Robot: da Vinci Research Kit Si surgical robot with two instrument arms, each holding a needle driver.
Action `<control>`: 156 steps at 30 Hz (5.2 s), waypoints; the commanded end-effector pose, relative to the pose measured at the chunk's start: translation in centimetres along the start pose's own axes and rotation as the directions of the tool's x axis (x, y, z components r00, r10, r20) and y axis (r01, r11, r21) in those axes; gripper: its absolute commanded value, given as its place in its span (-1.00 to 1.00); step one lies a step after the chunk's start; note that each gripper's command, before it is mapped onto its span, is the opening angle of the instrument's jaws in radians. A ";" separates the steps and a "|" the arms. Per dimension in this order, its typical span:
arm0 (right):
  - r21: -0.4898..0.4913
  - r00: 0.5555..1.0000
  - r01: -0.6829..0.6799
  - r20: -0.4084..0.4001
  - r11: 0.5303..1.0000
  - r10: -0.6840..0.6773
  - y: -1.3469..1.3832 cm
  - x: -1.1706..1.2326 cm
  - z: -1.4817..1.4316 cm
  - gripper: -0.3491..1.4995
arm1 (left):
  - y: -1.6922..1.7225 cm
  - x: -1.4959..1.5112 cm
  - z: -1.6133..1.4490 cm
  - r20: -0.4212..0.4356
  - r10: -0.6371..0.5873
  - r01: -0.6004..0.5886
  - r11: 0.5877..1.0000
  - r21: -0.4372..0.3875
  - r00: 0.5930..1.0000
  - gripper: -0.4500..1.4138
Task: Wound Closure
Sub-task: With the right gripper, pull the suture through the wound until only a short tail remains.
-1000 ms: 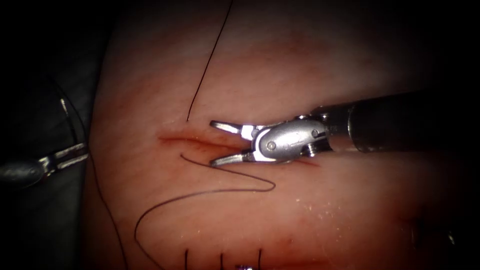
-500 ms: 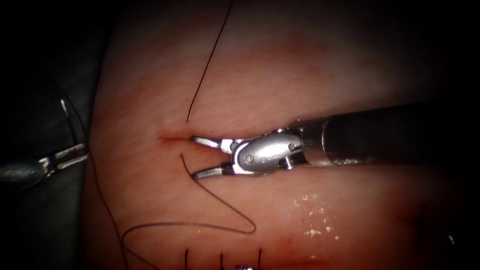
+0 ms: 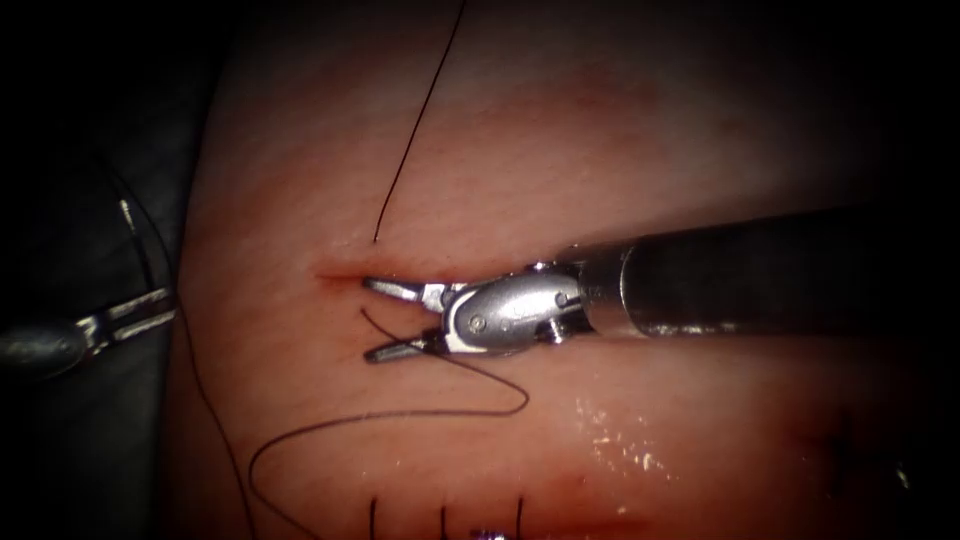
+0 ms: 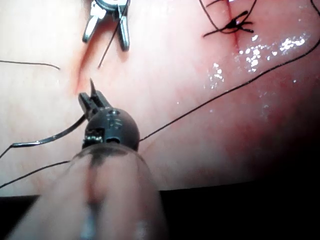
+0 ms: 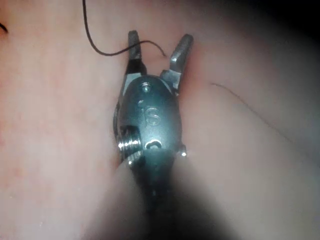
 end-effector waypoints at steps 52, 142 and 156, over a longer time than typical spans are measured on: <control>0.263 0.959 0.282 -0.040 0.923 -0.282 -2.22 1.63 -1.38 -1.00 | -0.47 0.12 0.62 -0.035 -0.026 0.026 1.000 -0.008 0.999 -1.00; -0.079 0.990 0.128 -0.041 0.989 -0.132 0.66 0.74 -1.16 0.91 | -0.28 -0.04 0.57 -0.038 0.005 -0.004 1.000 0.008 0.999 -1.00; -0.010 0.992 0.121 -0.035 0.993 -0.121 0.09 -0.03 -0.34 0.91 | -0.27 -0.03 0.55 -0.036 0.005 -0.004 1.000 0.009 0.999 -1.00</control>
